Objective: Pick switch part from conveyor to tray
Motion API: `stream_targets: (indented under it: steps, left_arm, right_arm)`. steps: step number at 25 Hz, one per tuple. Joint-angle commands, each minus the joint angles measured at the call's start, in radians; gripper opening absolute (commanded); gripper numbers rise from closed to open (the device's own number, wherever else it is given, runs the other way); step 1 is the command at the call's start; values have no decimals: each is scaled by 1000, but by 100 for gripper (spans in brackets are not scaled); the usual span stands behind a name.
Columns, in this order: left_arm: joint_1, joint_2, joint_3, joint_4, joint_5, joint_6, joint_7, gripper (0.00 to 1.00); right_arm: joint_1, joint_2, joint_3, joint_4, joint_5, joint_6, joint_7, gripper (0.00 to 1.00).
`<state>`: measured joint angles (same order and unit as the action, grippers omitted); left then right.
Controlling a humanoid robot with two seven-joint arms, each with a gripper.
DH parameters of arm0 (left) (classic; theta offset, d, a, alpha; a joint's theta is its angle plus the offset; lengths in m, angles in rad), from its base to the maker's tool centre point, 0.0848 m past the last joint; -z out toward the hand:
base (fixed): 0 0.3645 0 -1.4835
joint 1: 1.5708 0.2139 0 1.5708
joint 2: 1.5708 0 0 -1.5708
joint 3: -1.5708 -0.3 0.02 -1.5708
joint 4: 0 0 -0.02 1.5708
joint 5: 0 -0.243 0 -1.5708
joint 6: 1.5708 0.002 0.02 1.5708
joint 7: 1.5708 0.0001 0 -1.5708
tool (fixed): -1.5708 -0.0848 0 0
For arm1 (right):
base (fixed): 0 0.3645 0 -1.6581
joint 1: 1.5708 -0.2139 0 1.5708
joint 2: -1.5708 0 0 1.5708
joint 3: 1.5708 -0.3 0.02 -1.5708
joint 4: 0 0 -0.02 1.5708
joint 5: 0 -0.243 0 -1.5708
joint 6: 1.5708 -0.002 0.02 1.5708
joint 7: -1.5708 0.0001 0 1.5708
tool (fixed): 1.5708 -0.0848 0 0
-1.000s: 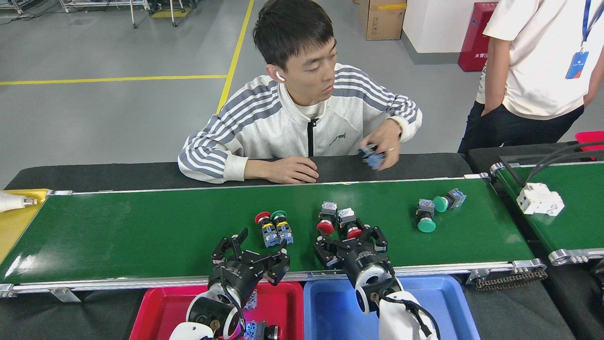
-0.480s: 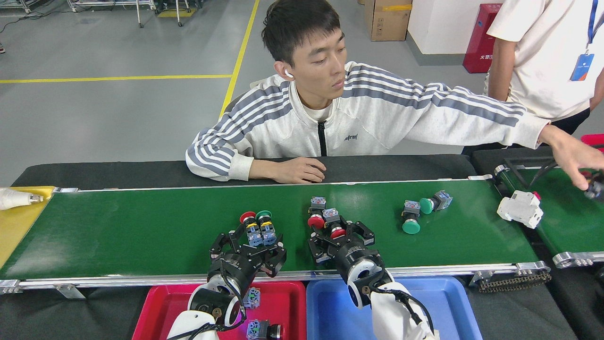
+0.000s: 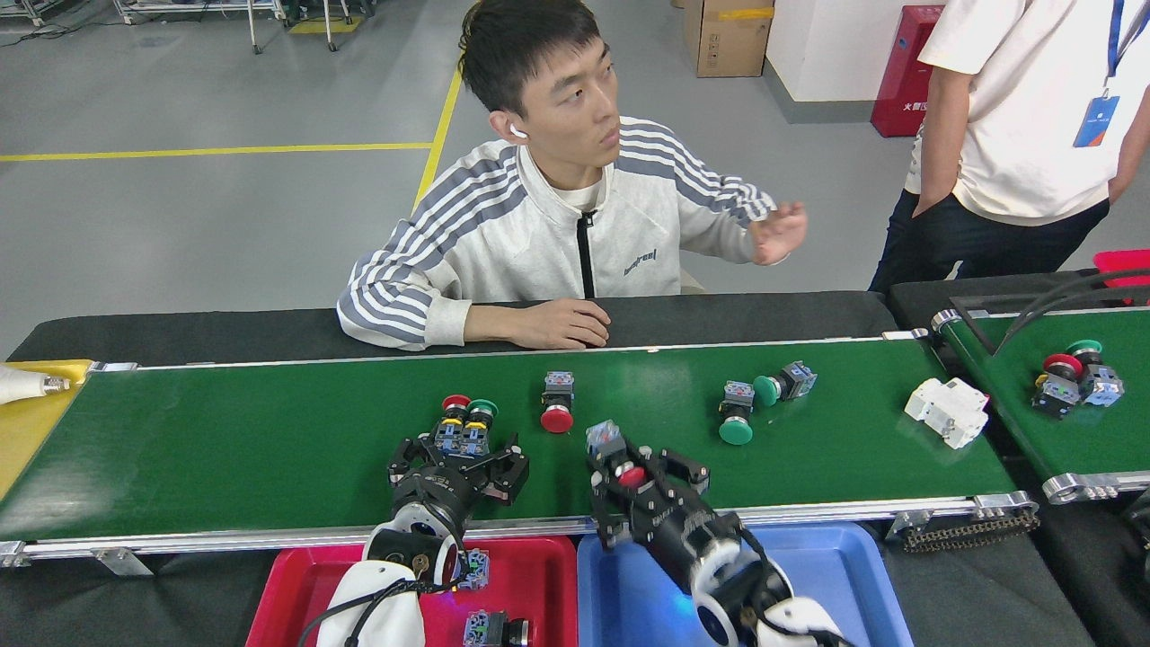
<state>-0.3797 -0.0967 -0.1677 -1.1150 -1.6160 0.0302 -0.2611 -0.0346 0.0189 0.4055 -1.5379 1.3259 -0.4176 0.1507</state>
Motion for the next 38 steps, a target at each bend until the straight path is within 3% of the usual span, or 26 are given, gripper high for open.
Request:
stream_targets:
  steps: [1,2,3,5,7,9,11,12,14,16,18,22,24,26,29,33,38]
  left_arm:
    - [-8,5,1,-16,25,-24,16,39]
    - [2,6,-1,-29,68,-84,20,17]
    - [15,11,1,-68,123,-159,20,10]
    - [55,40,2,-146,148,-234,22,7]
    - [117,114,7,-250,157,-297,26,7]
    - [211,198,14,-391,176,-434,31,9]
    - [308,279,60,-497,208,-576,33,21]
    - [363,310,102,-543,243,-668,34,34]
    - [459,324,177,-611,306,-808,36,72]
    - [486,318,203,-615,307,-808,34,99]
    - [496,321,208,-612,314,-794,36,100]
    - [505,316,218,-611,317,-782,36,100]
    - [509,318,278,-600,314,-697,36,100]
    - [512,322,343,-557,314,-515,36,100]
    - [510,325,431,-502,314,-346,39,100]
    - [515,321,527,-444,314,-319,40,100]
    - [516,319,522,-464,314,-328,40,100]
  right_arm:
    - [-4,18,3,-30,1,-81,6,100]
    - [-4,33,7,-28,1,-82,6,100]
    - [-7,47,16,-25,3,-82,6,100]
    - [-13,44,26,-25,3,-92,6,100]
    - [-15,42,26,-28,1,-95,6,100]
    - [-11,36,19,-36,-2,-95,6,100]
    - [-1,-2,-17,-64,-8,-87,3,100]
    - [10,-22,-77,-80,-8,-82,0,100]
    - [67,6,-256,-113,-14,-75,-2,99]
    - [108,84,-407,-125,-20,-10,-3,99]
    - [150,128,-508,-134,-19,99,-29,99]
    - [197,53,-544,-134,-17,286,-97,99]
    - [194,29,-542,-126,-17,350,-97,99]
    - [165,24,-540,-116,-11,385,-91,99]
    - [108,19,-536,-79,4,393,-85,99]
    - [28,22,-533,2,76,405,-68,99]
    - [-59,19,-485,91,85,470,-40,99]
